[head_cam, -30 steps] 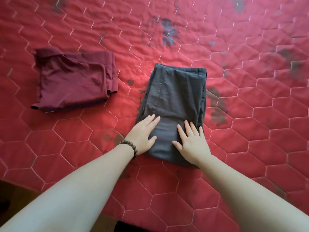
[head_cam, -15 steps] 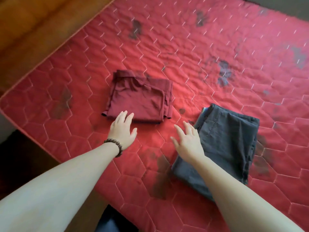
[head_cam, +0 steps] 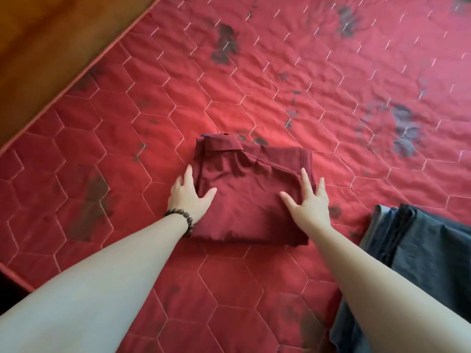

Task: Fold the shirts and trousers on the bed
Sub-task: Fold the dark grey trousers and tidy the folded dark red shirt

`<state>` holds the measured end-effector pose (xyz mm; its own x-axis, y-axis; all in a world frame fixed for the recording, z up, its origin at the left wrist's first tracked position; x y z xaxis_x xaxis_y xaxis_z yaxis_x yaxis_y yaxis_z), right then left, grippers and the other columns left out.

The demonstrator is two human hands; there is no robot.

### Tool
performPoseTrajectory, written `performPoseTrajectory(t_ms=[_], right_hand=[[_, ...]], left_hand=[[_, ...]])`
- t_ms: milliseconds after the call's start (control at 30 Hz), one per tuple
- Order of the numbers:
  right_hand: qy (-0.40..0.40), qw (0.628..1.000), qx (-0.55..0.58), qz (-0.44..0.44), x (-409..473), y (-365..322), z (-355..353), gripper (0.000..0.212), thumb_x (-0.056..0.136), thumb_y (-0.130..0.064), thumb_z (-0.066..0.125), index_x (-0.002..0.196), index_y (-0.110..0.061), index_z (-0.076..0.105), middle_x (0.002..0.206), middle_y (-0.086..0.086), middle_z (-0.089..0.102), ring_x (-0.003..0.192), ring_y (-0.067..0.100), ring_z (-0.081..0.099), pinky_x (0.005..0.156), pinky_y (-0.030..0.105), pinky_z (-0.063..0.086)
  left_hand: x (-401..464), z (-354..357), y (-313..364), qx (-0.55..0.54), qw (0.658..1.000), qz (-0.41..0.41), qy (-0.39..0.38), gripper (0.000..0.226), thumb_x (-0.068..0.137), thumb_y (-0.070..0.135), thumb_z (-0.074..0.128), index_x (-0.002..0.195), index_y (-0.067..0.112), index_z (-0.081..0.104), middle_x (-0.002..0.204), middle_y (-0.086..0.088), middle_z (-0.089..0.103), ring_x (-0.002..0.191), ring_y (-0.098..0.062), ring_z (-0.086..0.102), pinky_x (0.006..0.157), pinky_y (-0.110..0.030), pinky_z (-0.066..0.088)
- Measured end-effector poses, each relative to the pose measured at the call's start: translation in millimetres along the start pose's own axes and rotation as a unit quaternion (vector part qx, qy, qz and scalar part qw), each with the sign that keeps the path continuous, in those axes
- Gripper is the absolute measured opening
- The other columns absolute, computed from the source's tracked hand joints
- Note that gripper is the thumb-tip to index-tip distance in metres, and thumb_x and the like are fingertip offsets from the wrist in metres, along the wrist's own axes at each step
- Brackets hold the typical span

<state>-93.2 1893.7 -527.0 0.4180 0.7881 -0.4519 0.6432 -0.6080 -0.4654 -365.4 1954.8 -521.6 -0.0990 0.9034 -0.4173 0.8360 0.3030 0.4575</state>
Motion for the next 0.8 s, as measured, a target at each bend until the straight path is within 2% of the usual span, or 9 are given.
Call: performPoseTrajectory(t_ms=[133, 267, 367, 433, 533, 633, 800], right_hand=[[0.005, 0.997, -0.012, 0.07, 9, -4, 13, 0.081, 0.084, -0.062, 0.055, 0.148, -0.051, 0.005, 0.16, 0.01, 0.01, 0.145, 0.03, 0.011, 0.113, 0.049, 0.023], [0.027, 0.996, 0.008, 0.085, 5, -12, 22, 0.075, 0.088, -0.051, 0.058, 0.148, -0.05, 0.012, 0.15, 0.012, 0.024, 0.136, 0.033, 0.025, 0.108, 0.047, 0.031], [0.009, 0.996, 0.034, 0.083, 2, -9, 25, 0.077, 0.087, -0.05, 0.059, 0.147, -0.052, 0.01, 0.134, 0.013, 0.034, 0.119, 0.035, 0.046, 0.1, 0.041, 0.041], [-0.01, 0.995, 0.051, 0.083, 1, -4, 22, 0.08, 0.086, -0.049, 0.061, 0.147, -0.053, 0.009, 0.127, 0.011, 0.038, 0.109, 0.032, 0.054, 0.094, 0.035, 0.042], [-0.029, 0.996, 0.072, 0.054, -3, -1, 21, 0.081, 0.086, -0.038, 0.066, 0.148, -0.049, 0.015, 0.124, 0.01, 0.049, 0.114, 0.028, 0.053, 0.094, 0.032, 0.039], [-0.02, 0.995, 0.095, -0.001, -10, -2, 18, 0.071, 0.085, -0.022, 0.067, 0.145, -0.041, 0.033, 0.13, 0.003, 0.057, 0.121, 0.023, 0.052, 0.099, 0.029, 0.037], [0.01, 0.992, 0.1, -0.075, -21, -1, -11, 0.056, 0.085, -0.018, 0.065, 0.134, -0.038, 0.048, 0.116, -0.001, 0.064, 0.11, 0.02, 0.057, 0.093, 0.028, 0.042]], left_hand=[[17, 8, 14, 0.003, 1.0, -0.011, -0.007, 0.09, 0.082, 0.052, 0.064, 0.15, 0.017, 0.017, 0.139, -0.019, 0.039, 0.129, -0.037, 0.037, 0.106, -0.041, 0.032], [20, 15, 22, -0.021, 0.999, -0.032, -0.021, 0.089, 0.08, 0.047, 0.069, 0.145, 0.007, 0.023, 0.135, -0.022, 0.046, 0.123, -0.037, 0.047, 0.1, -0.038, 0.038], [20, 15, 21, -0.001, 0.998, -0.062, -0.011, 0.071, 0.077, 0.047, 0.072, 0.121, 0.0, 0.04, 0.12, -0.023, 0.058, 0.112, -0.038, 0.055, 0.088, -0.039, 0.044], [19, 15, 20, 0.015, 0.997, -0.069, -0.02, 0.063, 0.076, 0.049, 0.072, 0.109, 0.002, 0.047, 0.115, -0.02, 0.06, 0.108, -0.037, 0.058, 0.086, -0.039, 0.045], [11, 16, 21, 0.01, 0.998, -0.048, -0.033, 0.055, 0.075, 0.049, 0.071, 0.104, 0.006, 0.054, 0.109, -0.016, 0.064, 0.103, -0.036, 0.06, 0.086, -0.04, 0.05], [-3, 15, 26, 0.012, 0.999, -0.031, -0.02, 0.048, 0.077, 0.044, 0.07, 0.099, 0.005, 0.052, 0.105, -0.018, 0.064, 0.1, -0.037, 0.061, 0.082, -0.04, 0.05], [-36, 8, 49, 0.027, 0.999, -0.001, 0.018, 0.045, 0.08, 0.041, 0.068, 0.097, 0.004, 0.05, 0.102, -0.02, 0.064, 0.098, -0.04, 0.06, 0.079, -0.041, 0.048]])
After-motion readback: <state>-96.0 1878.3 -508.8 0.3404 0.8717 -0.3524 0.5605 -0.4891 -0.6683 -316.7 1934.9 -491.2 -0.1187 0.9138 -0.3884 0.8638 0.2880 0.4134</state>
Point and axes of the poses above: each hand's wrist, its own x-axis towards the middle knuckle, its own z-axis out of the palm, y = z × x, the point moved 2 cm from there along x, towards the middle knuckle
